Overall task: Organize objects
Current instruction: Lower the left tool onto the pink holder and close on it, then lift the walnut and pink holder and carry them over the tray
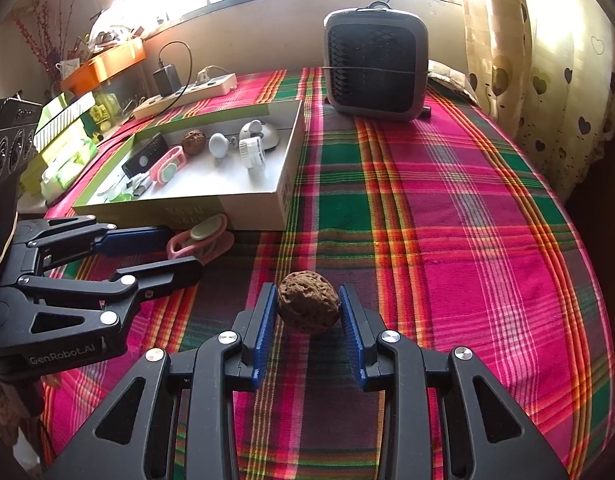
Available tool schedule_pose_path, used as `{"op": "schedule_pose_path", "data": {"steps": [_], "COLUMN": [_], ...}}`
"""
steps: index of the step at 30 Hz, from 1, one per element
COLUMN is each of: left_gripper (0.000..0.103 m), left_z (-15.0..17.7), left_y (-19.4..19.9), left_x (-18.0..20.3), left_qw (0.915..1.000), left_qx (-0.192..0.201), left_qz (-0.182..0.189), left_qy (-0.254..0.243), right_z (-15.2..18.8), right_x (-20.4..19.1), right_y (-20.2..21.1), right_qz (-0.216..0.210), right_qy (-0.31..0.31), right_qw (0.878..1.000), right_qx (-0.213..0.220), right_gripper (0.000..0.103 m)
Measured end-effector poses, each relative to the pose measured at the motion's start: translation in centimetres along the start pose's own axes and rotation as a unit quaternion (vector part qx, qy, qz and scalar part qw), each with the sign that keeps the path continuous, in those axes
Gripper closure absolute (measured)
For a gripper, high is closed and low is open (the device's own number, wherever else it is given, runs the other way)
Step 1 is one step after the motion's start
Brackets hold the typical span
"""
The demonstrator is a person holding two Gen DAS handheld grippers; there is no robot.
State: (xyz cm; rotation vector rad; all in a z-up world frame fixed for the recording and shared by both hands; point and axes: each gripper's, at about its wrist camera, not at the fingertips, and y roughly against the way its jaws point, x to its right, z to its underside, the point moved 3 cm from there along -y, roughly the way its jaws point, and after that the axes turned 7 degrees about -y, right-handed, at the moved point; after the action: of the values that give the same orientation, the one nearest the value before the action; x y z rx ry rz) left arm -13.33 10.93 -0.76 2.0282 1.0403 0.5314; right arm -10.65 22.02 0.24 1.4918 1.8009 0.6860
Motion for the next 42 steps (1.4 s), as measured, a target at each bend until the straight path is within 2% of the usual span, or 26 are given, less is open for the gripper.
{"op": "schedule_pose_path", "data": {"steps": [3, 14, 16, 21, 29, 42], "left_gripper": [0.064, 0.064, 0.065, 0.078, 0.087, 0.087], "left_z": [-0.3, -1.0, -1.0, -1.1, -1.1, -0.9], "left_y": [-0.3, -1.4, -1.4, -1.5, -1.6, -1.4], "left_x": [0.5, 0.9, 0.9, 0.7, 0.5, 0.6], "left_qw": [0.9999, 1.0000, 1.0000, 0.9997, 0.9994, 0.9992], "left_qx": [0.000, 0.000, 0.000, 0.000, -0.001, 0.003], "left_qz": [-0.005, -0.003, -0.004, -0.023, -0.035, -0.040], "left_qy": [-0.010, 0.001, 0.005, 0.010, 0.007, 0.009], "right_z": [-0.1, -0.1, -0.1, -0.1, 0.0, 0.0], "right_x": [0.3, 0.8, 0.9, 0.9, 0.8, 0.7], "right_y": [-0.1, -0.1, -0.2, -0.2, -0.3, -0.3], "right_qz": [0.005, 0.005, 0.003, 0.001, 0.002, 0.004], "right_qy": [-0.002, -0.005, -0.007, -0.007, -0.005, -0.004], "right_qw": [1.000, 1.000, 1.000, 1.000, 1.000, 1.000], "right_qx": [0.000, -0.001, -0.002, -0.003, -0.003, -0.004], "right_gripper": [0.069, 0.069, 0.070, 0.070, 0.070, 0.070]}}
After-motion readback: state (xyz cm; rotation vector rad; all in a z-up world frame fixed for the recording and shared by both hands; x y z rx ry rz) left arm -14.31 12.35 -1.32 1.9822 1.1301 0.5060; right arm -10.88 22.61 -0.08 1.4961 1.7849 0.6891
